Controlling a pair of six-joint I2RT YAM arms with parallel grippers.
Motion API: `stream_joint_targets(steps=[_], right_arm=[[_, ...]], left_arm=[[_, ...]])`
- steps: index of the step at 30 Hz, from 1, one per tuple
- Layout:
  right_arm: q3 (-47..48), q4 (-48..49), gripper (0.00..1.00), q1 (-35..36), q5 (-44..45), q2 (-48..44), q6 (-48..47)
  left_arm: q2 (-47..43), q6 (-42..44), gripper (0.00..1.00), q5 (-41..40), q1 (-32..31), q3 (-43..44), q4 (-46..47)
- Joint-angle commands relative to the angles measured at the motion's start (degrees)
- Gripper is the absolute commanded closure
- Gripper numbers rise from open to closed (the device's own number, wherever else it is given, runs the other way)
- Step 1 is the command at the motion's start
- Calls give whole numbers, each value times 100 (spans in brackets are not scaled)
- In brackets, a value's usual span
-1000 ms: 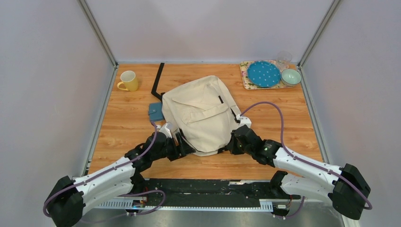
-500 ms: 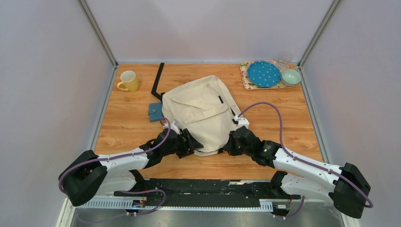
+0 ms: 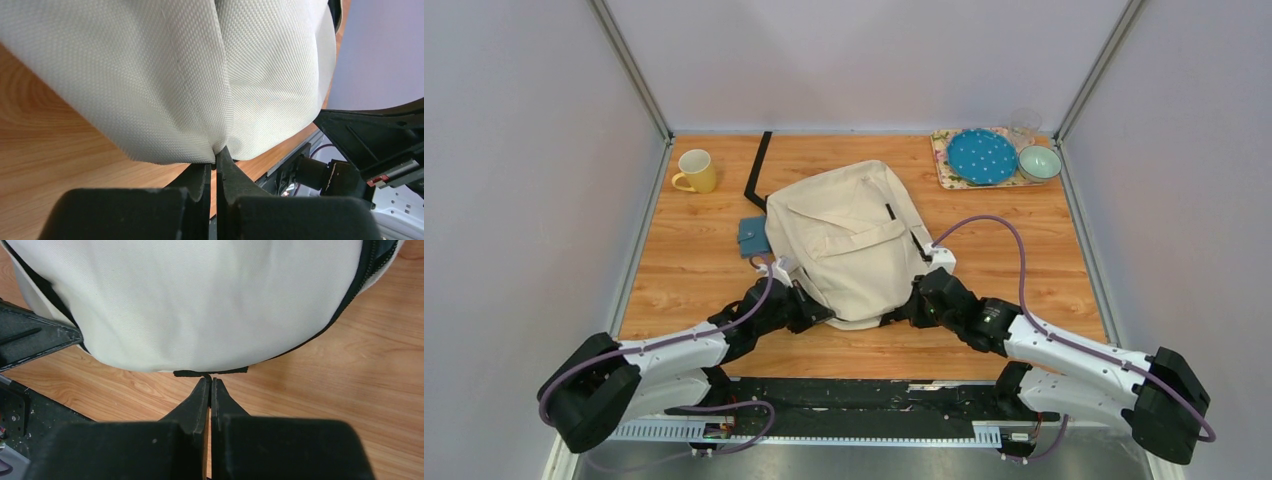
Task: Pack the student bag
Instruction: Zip the student bag at the center of the board.
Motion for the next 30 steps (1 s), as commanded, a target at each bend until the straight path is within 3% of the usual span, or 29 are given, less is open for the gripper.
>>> stream_joint_targets(steps=[1,5,15,20,21,23,24,26,30], right_arm=[[136,-69,100,-76,454,92,-8],[241,-78,100,-444,428,197,-166],[285,-43,100,-1394,270,206,-579],[224,211,100,-1614,-133,39,-650],[215,273,100,-1623,-222,30,-641],[197,361,100,-1614,-450,39,-571],[188,370,100,-1614,-495,39,-553],[153,388,100,-1606,-600,4,-527],[92,379,100,-1614,-750,-119,-597]], left_arm=[[-663,572,100,-136,266,-209,-649],[-1339,862,100,-32,618,-359,-1291],[-2000,1557,100,75,1032,-236,-2601],[-2159,2461,99,-39,1068,167,-3331],[-2150,2619,80,-31,1068,273,-3401],[-2167,3094,61,-13,1068,650,-3630],[-2185,3235,44,-5,1068,791,-3683],[-2263,3578,27,-22,1068,1178,-3788],[-2299,3974,23,118,1059,1714,-3728]])
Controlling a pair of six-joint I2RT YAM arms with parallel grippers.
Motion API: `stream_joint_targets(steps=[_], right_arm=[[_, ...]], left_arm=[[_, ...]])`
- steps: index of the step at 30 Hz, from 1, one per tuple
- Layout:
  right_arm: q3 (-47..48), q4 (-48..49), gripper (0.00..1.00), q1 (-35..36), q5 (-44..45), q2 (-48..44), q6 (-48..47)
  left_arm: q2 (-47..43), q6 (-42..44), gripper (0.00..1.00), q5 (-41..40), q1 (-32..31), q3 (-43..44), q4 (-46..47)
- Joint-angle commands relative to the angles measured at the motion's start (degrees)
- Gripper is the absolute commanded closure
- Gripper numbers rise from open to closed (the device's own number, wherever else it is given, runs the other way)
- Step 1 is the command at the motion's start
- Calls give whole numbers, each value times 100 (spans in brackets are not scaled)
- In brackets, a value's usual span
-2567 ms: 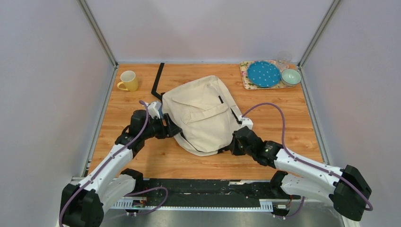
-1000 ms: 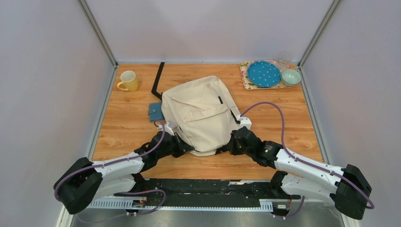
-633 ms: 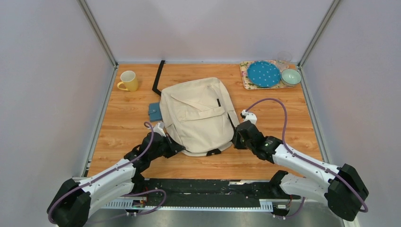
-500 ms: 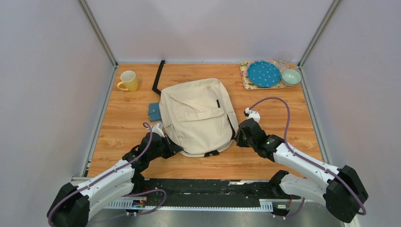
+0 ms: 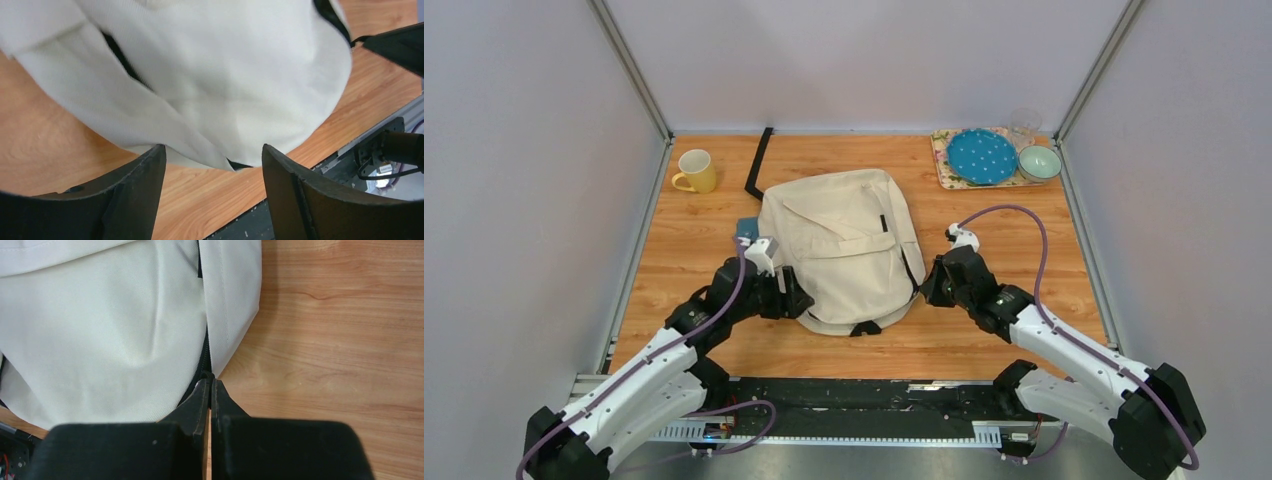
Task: Pack the student bag
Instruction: Zip the student bag at the center of the board.
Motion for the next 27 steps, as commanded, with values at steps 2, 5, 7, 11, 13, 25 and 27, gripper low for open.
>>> stream_joint_targets(steps=[2,5,7,11,13,25,27], right_arm=[[17,250,100,-14,-394,-235,-182],[96,233,100,21,-517,-253,-244],[158,162,100,38,-500,-253,-288],[246,31,100,47,-439,-297,-323],[263,4,100,39,-421,-314,-305],[316,-40,100,47,-605,-411,-209],[316,-66,100,47,-640,-455,-209]], left_arm=[[24,858,23,537,1,747,533],[584,962,22,699,-411,922,1044],[911,1252,22,585,-990,1177,1211],[1763,1893,21,339,-1791,1424,1598],[2028,2377,21,243,-2176,1564,1756],[3601,3713,20,-1057,-3198,1460,3688],[3760,4037,19,-1374,-3364,1355,4066]])
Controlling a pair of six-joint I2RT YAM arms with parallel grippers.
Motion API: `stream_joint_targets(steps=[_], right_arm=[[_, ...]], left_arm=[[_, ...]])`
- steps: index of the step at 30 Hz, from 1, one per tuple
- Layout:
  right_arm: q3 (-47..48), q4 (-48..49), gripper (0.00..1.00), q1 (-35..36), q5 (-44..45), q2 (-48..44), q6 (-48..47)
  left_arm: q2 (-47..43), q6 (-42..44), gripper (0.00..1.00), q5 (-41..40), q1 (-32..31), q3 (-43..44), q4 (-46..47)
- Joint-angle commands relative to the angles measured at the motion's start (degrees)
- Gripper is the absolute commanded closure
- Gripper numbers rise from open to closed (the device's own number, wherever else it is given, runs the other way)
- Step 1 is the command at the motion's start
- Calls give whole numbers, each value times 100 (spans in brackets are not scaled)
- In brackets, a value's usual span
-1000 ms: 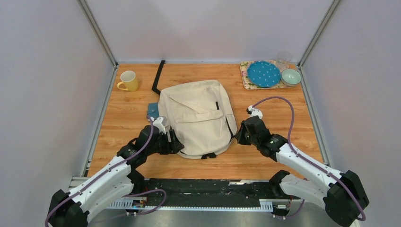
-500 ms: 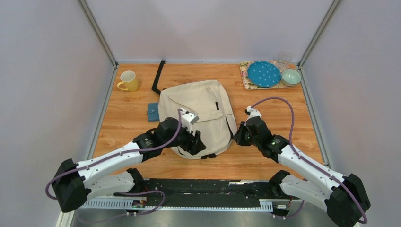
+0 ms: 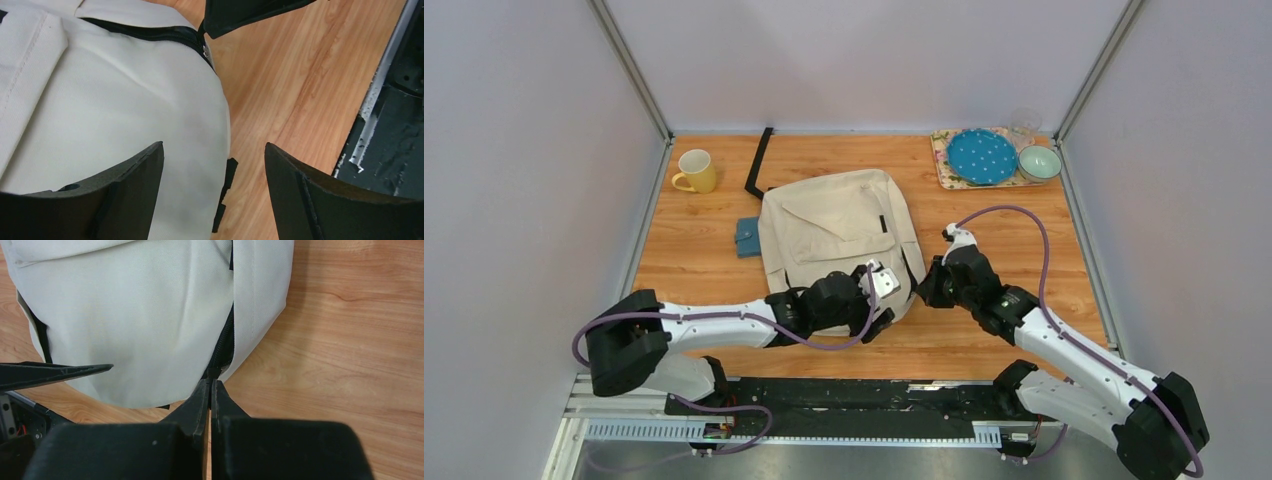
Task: Pack the student bag
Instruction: Zip the student bag at the center of the board.
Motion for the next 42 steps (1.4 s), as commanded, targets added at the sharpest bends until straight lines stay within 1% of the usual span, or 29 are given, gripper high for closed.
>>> stream_joint_targets(steps=[1,4,9,10,13,14,16,17,20,22,23,25,26,28,29,31,32,35,36,37,40,42], right_arm=[[264,19,100,41,-147,-199,-16],[264,10,100,41,-182,-243,10],[273,-16,100,32,-191,-278,1],[264,-25,100,32,-191,-287,-16],[281,-43,100,41,-191,-287,-60],[281,-52,100,41,-191,-287,-78],[299,-34,100,32,-191,-243,-104],[308,1,100,41,-191,-208,-139],[404,36,100,32,-191,-33,-218],[492,71,100,32,-191,38,-253],[527,89,100,41,-191,125,-280],[580,115,100,41,-191,205,-315],[624,141,100,41,-191,231,-324],[650,159,100,41,-217,310,-324],[659,194,100,32,-409,319,-315],[668,177,100,41,-385,311,-289],[668,116,100,41,-323,310,-297],[677,2,100,32,-288,214,-333],[668,-8,100,32,-287,196,-359],[668,-51,100,15,-287,170,-420],[659,-34,100,14,-366,109,-473],[659,-43,100,23,-384,91,-543]], left_arm=[[270,928,19,-734,-294,-289,1719],[515,1272,19,-875,-409,-405,2328],[946,1492,19,-884,-479,-387,2637],[990,1492,19,-884,-488,-448,2855],[1122,1457,38,-744,-488,-501,3103],[1166,1405,55,-726,-488,-501,3138],[1210,1255,69,-674,-479,-545,3235],[1237,1220,81,-595,-479,-554,3235],[1246,1071,100,-472,-488,-598,3130],[1219,921,100,-471,-479,-720,3139],[1150,869,98,-480,-479,-782,3165],[1062,702,85,-489,-479,-905,3296],[1000,623,74,-506,-488,-932,3332],[973,604,68,-568,-497,-941,3402],[1017,631,65,-603,-506,-915,3394],[1087,823,64,-734,-541,-871,3420],[1157,885,61,-770,-550,-862,3437],[1289,1201,57,-1051,-576,-809,3490],[1324,1263,53,-1095,-576,-809,3534],[1377,1307,53,-1165,-576,-800,3569],[1526,1457,52,-1244,-594,-669,3394],[1597,1501,47,-1315,-602,-572,3289]])
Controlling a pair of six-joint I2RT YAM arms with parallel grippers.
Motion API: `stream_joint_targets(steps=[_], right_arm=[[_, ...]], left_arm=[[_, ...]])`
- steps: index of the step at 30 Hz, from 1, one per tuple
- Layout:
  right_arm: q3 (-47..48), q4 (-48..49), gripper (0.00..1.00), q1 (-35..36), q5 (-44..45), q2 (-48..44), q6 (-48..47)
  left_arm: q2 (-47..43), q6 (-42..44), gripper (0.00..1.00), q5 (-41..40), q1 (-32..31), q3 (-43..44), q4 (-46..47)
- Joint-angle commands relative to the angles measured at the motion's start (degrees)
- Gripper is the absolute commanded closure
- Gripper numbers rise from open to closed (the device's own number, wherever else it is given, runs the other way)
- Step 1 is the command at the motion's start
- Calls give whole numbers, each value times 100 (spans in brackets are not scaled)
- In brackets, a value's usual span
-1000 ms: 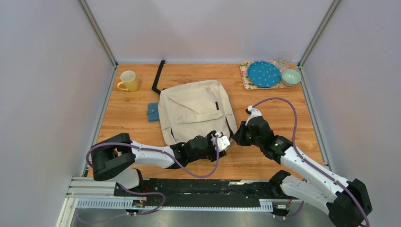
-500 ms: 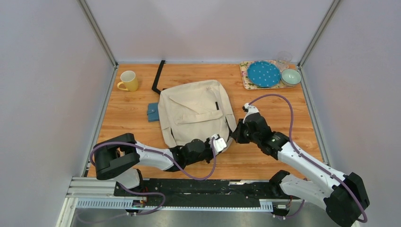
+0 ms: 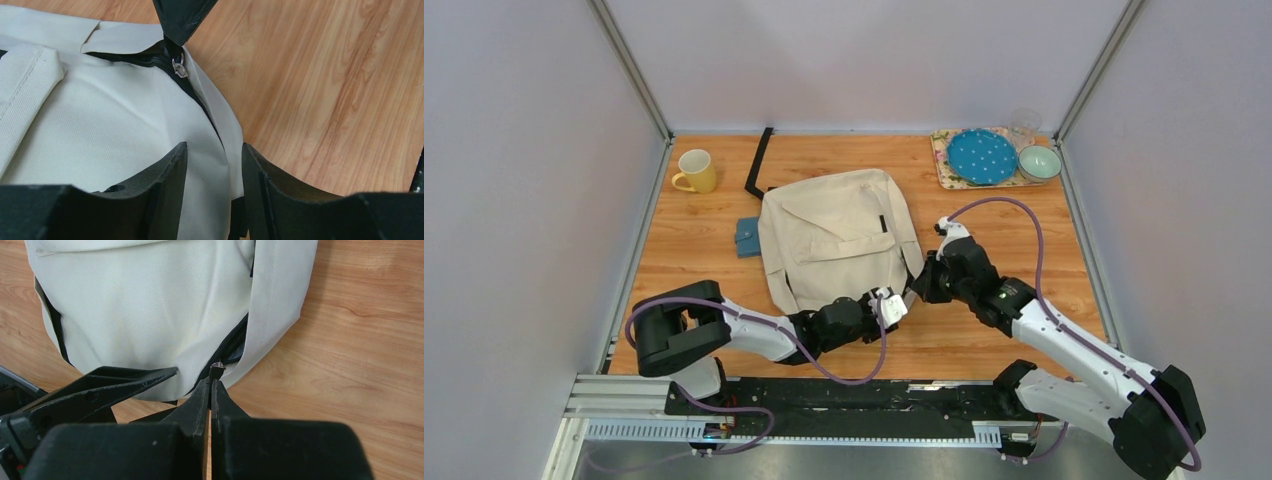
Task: Pack the student bag
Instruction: Zip the student bag at the center of the board.
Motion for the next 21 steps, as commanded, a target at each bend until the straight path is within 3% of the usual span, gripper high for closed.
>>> stream_joint_targets(steps=[1,6,7,10,11,16,21], right_arm=[[248,123,100,23,-93,-189,-261],[336,35,100,14,-146,-277,-402],[354,18,100,23,-155,-277,-411],[345,53,100,23,-208,-198,-411],[328,79,100,23,-216,-154,-411],[415,150,100,14,-15,240,-455],[600,369,100,-21,12,724,-604]], left_arm=[[211,288,47,-303,-34,335,-43],[449,358,47,-567,-43,712,-543],[501,358,53,-611,-34,731,-570],[511,367,91,-533,-43,696,-562],[485,341,98,-480,-43,670,-562],[134,253,100,-304,-52,301,-509],[-350,69,100,407,-60,-182,-595]])
